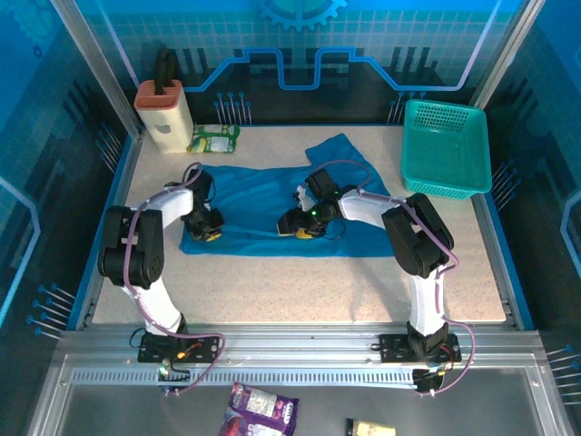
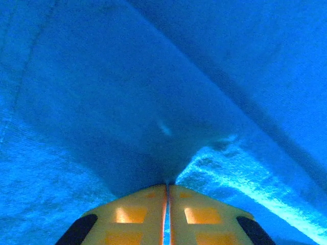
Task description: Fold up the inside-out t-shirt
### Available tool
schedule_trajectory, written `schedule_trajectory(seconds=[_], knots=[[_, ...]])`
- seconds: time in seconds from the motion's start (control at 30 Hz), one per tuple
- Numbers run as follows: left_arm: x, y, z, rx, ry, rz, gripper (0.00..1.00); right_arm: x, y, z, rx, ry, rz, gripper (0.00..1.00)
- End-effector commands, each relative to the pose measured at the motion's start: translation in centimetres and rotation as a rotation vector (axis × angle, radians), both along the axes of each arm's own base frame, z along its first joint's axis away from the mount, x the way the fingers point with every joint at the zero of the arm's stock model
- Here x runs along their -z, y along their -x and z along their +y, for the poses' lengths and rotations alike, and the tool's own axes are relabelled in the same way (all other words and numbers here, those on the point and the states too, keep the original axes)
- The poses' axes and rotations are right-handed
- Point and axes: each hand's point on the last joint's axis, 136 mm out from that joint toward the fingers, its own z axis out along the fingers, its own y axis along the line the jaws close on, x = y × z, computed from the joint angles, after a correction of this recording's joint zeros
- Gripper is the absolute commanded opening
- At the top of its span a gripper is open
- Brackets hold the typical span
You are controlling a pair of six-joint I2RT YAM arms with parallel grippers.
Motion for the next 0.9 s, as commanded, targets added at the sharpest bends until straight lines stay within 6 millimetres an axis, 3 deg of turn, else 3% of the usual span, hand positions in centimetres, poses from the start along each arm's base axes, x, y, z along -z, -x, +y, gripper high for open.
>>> schedule_trajectory(seconds=[0.0, 0.17, 0.3, 0.4, 0.5, 0.67, 0.87], knots=[[0.3, 1.8, 1.0, 0.007, -0.026, 0.042, 0.12, -0.6, -3.2, -0.3, 0.075, 0.008, -0.059, 0.74], [-0.2, 2.2, 1.2, 0.001, -0.028, 0.031, 0.12, -0.5, -5.7, -2.3, 0.178, 0.058, -0.081, 0.73], [-1.9, 1.5, 0.5, 0.011, 0.011, -0.028, 0.12, -2.2, -5.3, -2.7, 0.173, 0.048, -0.104, 0.73], [-3.8, 0.5, -1.7, 0.046, 0.084, -0.092, 0.13, -3.8, -3.9, -2.1, 0.132, 0.004, -0.106, 0.73], [-4.6, 0.2, -4.8, 0.089, 0.156, -0.100, 0.14, -4.0, -2.4, -2.0, 0.114, -0.018, -0.073, 0.73], [-4.3, 0.7, -9.8, 0.147, 0.234, -0.083, 0.19, -3.6, -0.4, -2.5, 0.123, -0.024, -0.031, 0.73], [-3.7, 0.2, -12.3, 0.149, 0.252, -0.077, 0.23, -3.5, 1.6, -2.0, 0.100, -0.024, -0.008, 0.73]])
